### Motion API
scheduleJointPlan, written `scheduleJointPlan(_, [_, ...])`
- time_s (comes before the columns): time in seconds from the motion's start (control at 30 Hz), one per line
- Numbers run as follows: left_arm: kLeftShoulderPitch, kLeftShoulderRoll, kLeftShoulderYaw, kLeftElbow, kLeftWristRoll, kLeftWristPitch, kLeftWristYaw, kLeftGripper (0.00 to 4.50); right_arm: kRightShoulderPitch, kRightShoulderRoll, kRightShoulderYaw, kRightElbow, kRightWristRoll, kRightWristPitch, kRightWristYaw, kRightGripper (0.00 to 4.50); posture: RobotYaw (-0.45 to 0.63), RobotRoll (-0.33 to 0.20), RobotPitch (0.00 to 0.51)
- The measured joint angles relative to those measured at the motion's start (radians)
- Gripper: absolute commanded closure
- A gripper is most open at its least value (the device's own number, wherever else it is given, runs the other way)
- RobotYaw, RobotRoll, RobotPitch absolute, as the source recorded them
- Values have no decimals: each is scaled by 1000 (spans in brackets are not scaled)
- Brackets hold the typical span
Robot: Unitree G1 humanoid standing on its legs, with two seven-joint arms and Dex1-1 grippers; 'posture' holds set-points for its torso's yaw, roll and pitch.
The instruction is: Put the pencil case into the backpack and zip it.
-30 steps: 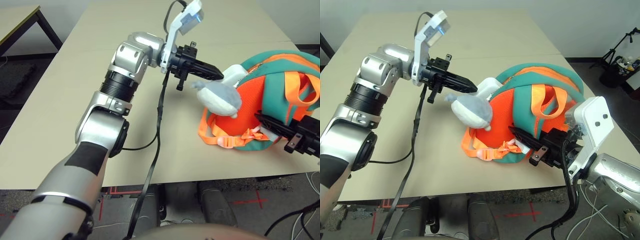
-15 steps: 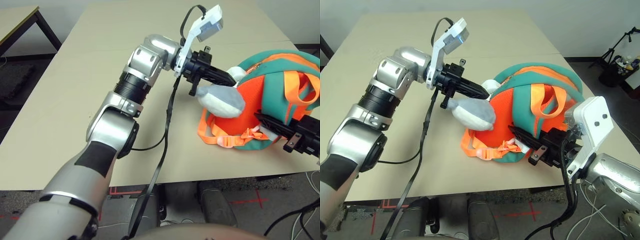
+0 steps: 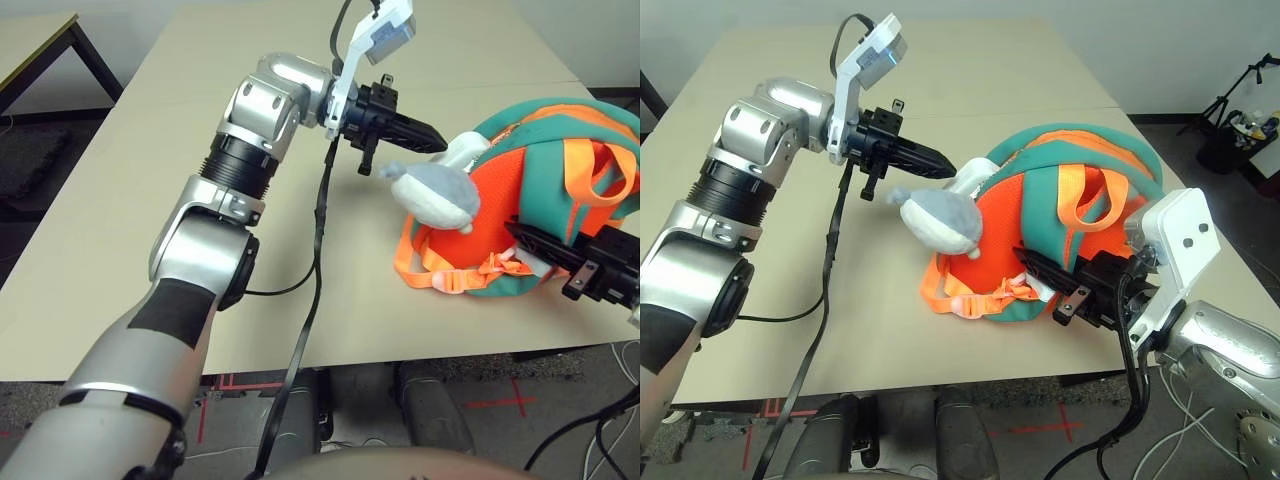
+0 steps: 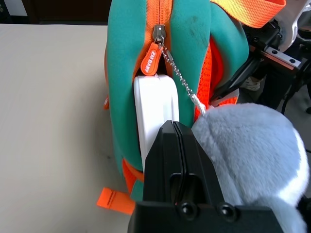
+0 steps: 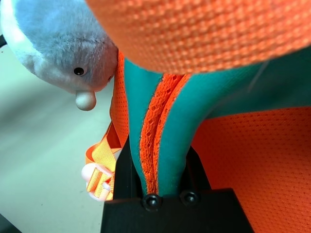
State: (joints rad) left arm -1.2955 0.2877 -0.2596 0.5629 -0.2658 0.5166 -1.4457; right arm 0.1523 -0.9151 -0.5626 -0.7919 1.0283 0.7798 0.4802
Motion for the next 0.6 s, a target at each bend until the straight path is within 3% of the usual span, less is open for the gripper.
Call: scheduleJointPlan(0.6, [8, -94, -44, 96, 95, -100, 43, 4500, -1, 4, 4, -6, 0, 0, -20, 4303, -222, 0, 126])
